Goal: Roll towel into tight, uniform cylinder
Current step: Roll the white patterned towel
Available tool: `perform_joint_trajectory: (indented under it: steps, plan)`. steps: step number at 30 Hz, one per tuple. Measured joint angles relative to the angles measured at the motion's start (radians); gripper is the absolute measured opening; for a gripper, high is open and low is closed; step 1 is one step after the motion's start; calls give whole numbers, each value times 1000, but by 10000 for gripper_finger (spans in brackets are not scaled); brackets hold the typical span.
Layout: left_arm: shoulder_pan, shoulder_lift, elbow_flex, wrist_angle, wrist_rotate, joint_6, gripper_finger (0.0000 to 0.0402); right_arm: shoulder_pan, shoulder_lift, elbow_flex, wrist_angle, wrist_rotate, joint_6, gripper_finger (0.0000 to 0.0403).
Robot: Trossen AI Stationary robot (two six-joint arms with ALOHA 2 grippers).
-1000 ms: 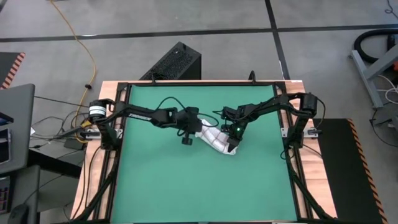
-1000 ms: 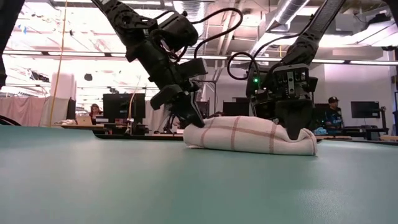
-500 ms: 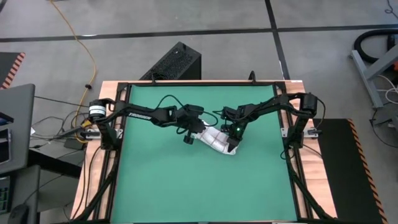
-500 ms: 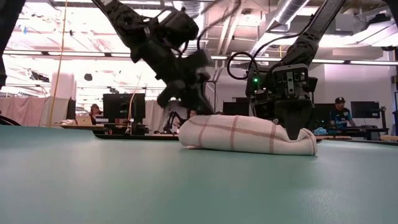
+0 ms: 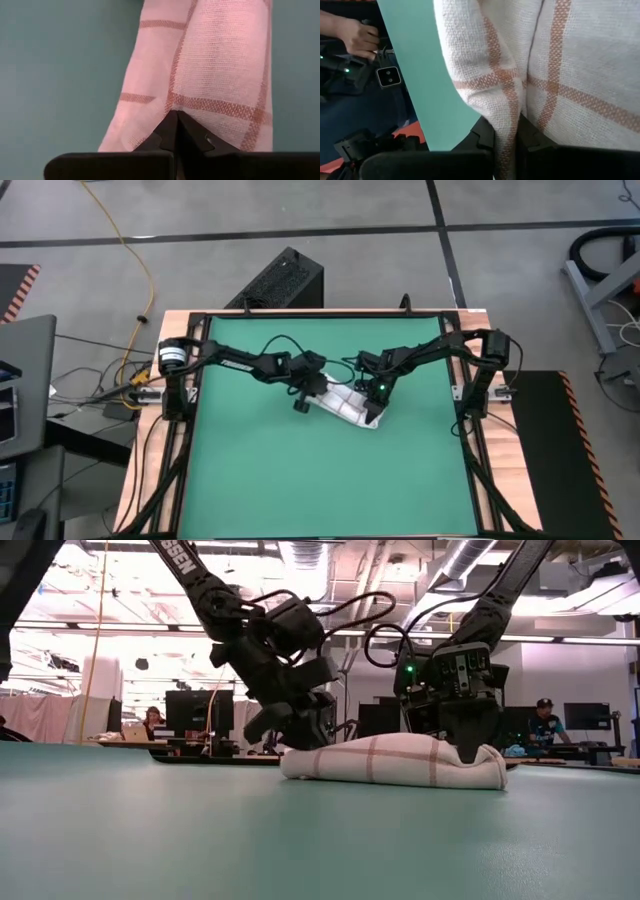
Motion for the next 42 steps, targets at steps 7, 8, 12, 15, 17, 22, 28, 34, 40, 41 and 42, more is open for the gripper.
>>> perform_joint_trajectory:
  steps: [7,8,12,15,17,22,28,34,40,41,42]
  plan:
    - [42,-2,1,-60,41,-4,0,-13,0,0,-2,44,8,94]
    - [46,-1,1,-62,43,-4,0,-15,-4,0,-2,50,11,108]
    - [56,-1,1,-71,49,-17,0,-24,-57,-3,-6,117,8,144]
    - [59,-1,-1,-80,52,-19,0,-41,-129,-4,-31,205,6,151]
    - [59,-1,-1,-81,51,-19,0,-54,-180,-4,-73,263,-8,150]
    - [65,0,-1,-83,57,-23,0,-71,-321,-4,-192,411,-116,145]
    - [78,1,-2,-91,63,-45,0,-69,-457,-3,-229,422,-158,140]
    - [82,2,-2,-90,65,-93,0,48,-549,-2,-85,428,-130,155]
    - [82,2,-3,-90,72,-107,0,276,-525,-2,-21,742,-348,220]
    - [82,2,-3,-91,71,-111,0,308,-510,-2,-22,807,-383,231]
    - [82,2,-3,-91,71,-115,0,334,-493,-2,-22,869,-408,239]
